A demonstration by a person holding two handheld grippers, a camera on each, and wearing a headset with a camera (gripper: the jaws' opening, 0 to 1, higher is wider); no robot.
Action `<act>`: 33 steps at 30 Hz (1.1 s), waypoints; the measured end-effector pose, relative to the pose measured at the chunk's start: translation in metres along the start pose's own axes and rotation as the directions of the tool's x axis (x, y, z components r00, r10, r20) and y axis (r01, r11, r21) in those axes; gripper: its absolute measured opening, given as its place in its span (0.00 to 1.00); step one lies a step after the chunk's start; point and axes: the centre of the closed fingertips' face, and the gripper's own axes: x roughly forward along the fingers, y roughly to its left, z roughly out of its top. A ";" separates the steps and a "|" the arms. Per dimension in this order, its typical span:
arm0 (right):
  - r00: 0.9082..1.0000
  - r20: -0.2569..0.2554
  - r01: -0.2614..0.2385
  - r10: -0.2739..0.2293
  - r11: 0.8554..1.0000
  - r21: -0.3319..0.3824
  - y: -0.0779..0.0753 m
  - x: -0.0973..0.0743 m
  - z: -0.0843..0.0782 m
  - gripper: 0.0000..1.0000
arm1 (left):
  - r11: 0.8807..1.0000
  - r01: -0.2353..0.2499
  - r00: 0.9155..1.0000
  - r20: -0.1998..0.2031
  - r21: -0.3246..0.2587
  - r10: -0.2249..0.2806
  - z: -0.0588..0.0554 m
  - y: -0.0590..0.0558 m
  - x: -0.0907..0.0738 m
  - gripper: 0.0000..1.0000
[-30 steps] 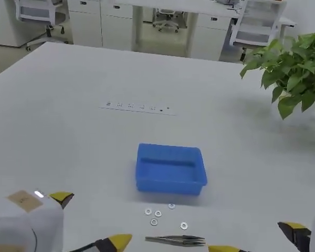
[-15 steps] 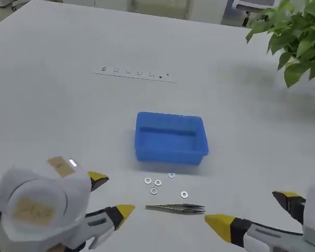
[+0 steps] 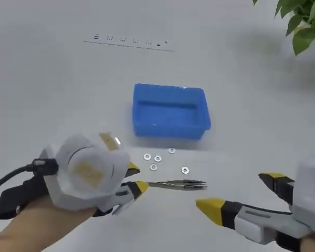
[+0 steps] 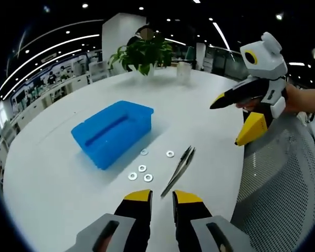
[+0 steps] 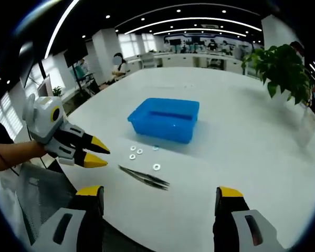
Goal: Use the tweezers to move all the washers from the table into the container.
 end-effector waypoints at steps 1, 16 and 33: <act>1.000 -0.005 -0.010 0.010 1.000 0.000 0.001 0.001 -0.001 0.85 | 1.000 0.009 1.000 -0.006 0.019 -0.009 -0.001 0.000 0.005 0.12; 0.995 -0.033 -0.094 0.092 0.992 -0.085 0.015 0.002 -0.005 0.53 | 0.983 0.098 0.991 -0.103 0.157 -0.083 -0.017 -0.008 0.033 0.06; 0.986 0.005 -0.162 0.167 0.962 -0.222 0.034 -0.005 0.013 0.00 | 0.936 0.166 0.981 -0.149 0.309 -0.124 -0.021 -0.020 0.031 0.00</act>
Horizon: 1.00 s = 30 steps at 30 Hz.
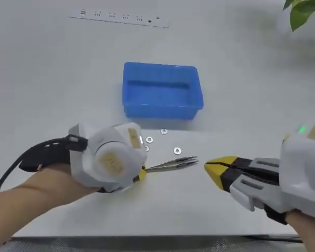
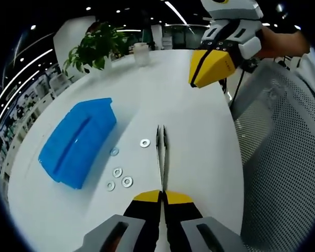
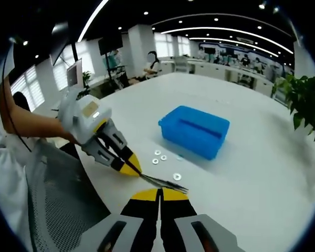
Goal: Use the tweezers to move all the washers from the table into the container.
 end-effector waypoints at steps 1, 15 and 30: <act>1.000 -0.001 -0.008 0.008 1.000 -0.005 0.002 0.000 0.001 0.00 | 1.000 -0.004 1.000 -0.002 0.008 0.004 0.000 0.000 -0.001 0.00; 0.995 -0.022 -0.098 0.098 0.995 -0.036 0.022 0.009 0.007 0.00 | 0.996 -0.017 0.992 0.126 -0.085 0.027 0.029 -0.011 -0.052 0.00; 0.955 -0.088 -0.295 0.284 0.941 -0.167 0.048 0.049 0.014 0.23 | 0.984 -0.017 0.959 0.274 -0.178 0.067 0.064 -0.002 -0.091 0.00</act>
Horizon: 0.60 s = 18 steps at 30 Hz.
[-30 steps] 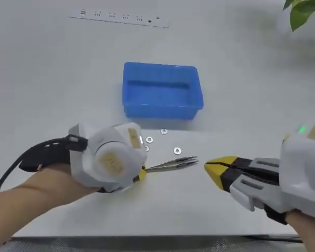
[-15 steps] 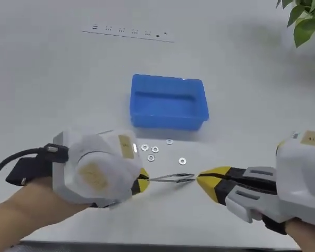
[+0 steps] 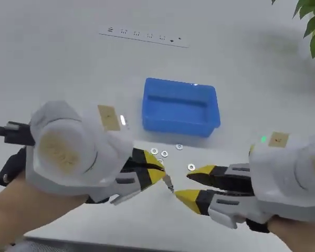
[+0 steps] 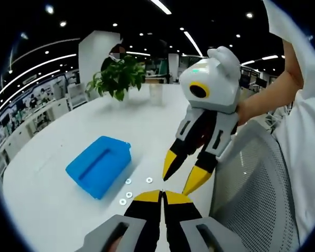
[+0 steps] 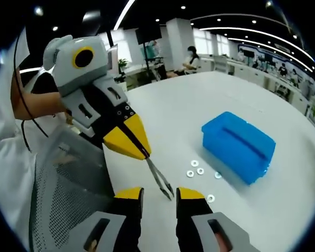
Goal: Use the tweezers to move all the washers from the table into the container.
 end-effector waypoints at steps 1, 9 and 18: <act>1.000 -0.020 -0.024 0.024 1.000 -0.013 0.002 0.006 0.001 0.24 | 1.000 0.004 1.000 0.003 -0.004 -0.004 0.001 0.001 -0.001 0.00; 0.996 0.004 -0.084 0.085 0.987 -0.139 0.002 0.031 0.033 0.13 | 0.999 0.000 1.000 0.004 0.046 -0.001 0.007 0.014 -0.017 0.00; 0.995 0.052 -0.075 0.084 0.986 -0.150 -0.016 0.040 0.051 0.07 | 0.996 -0.049 0.998 0.032 0.074 0.047 0.021 0.033 -0.021 0.00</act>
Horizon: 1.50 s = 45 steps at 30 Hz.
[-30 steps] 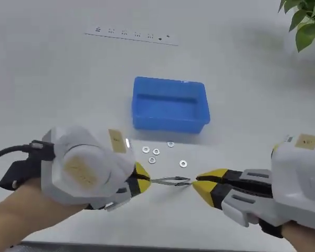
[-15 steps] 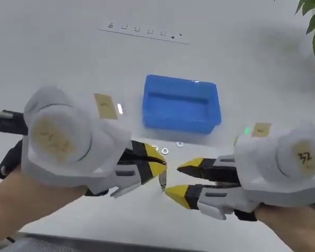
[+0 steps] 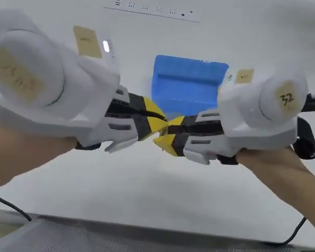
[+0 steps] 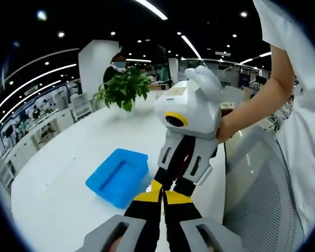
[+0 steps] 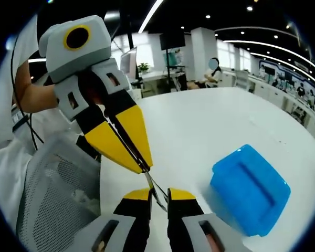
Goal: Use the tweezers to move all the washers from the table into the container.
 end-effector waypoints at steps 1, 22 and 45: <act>1.000 -0.001 0.008 -0.008 1.000 -0.002 -0.004 0.001 0.000 0.07 | 1.000 -0.005 1.000 0.002 0.002 0.005 0.000 0.003 0.002 0.00; 0.999 -0.013 0.046 -0.046 0.999 0.002 -0.035 0.012 -0.009 0.08 | 0.998 -0.001 0.999 -0.038 0.066 0.004 -0.004 0.021 0.027 0.00; 0.994 -0.056 0.080 -0.089 0.985 -0.151 -0.039 0.015 -0.018 0.03 | 0.999 0.018 0.999 -0.048 0.034 -0.016 -0.012 0.031 0.036 0.00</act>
